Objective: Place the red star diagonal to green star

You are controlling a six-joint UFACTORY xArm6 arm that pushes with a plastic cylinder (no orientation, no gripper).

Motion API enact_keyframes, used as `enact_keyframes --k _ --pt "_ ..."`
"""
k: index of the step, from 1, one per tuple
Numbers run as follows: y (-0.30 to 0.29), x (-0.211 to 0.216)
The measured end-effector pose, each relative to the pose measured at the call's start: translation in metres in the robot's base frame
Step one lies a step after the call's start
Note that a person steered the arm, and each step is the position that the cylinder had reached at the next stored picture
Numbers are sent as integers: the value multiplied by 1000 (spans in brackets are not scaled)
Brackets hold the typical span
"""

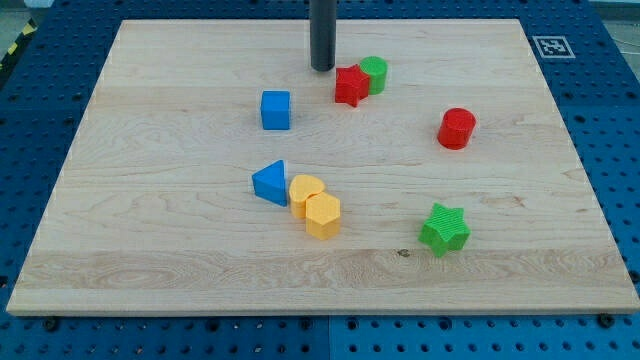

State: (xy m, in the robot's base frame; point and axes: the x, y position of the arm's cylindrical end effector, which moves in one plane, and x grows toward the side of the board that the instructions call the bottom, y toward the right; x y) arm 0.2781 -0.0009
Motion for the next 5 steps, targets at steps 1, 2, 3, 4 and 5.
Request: enact_keyframes --k 1,2,3,4,5 --pt "9 -19" --pt "31 -27" --pt "47 -27" --pt "38 -26" --pt "27 -2"
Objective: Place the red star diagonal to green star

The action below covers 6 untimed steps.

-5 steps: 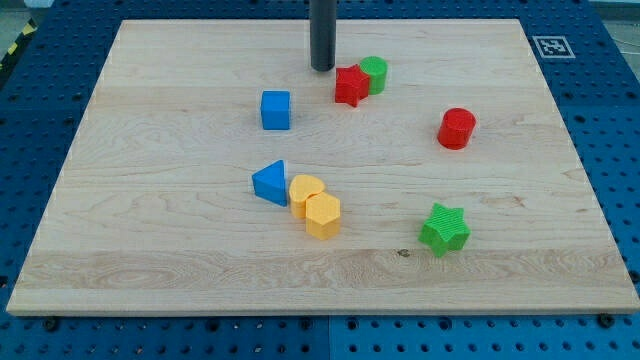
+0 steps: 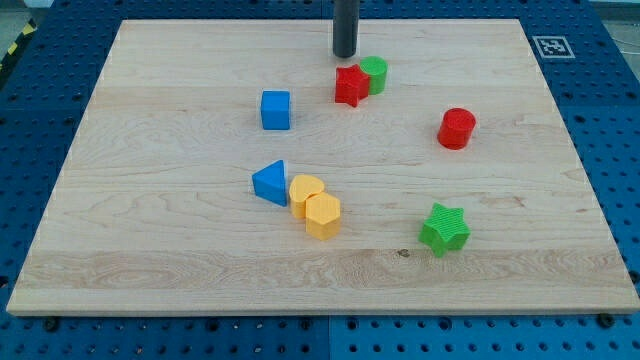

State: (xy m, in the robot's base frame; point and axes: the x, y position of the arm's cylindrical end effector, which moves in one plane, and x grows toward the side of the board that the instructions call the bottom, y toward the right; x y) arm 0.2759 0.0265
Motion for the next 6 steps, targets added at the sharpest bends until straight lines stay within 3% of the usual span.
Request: enact_keyframes --k 3,6 --pt "2 129" --pt "6 191"
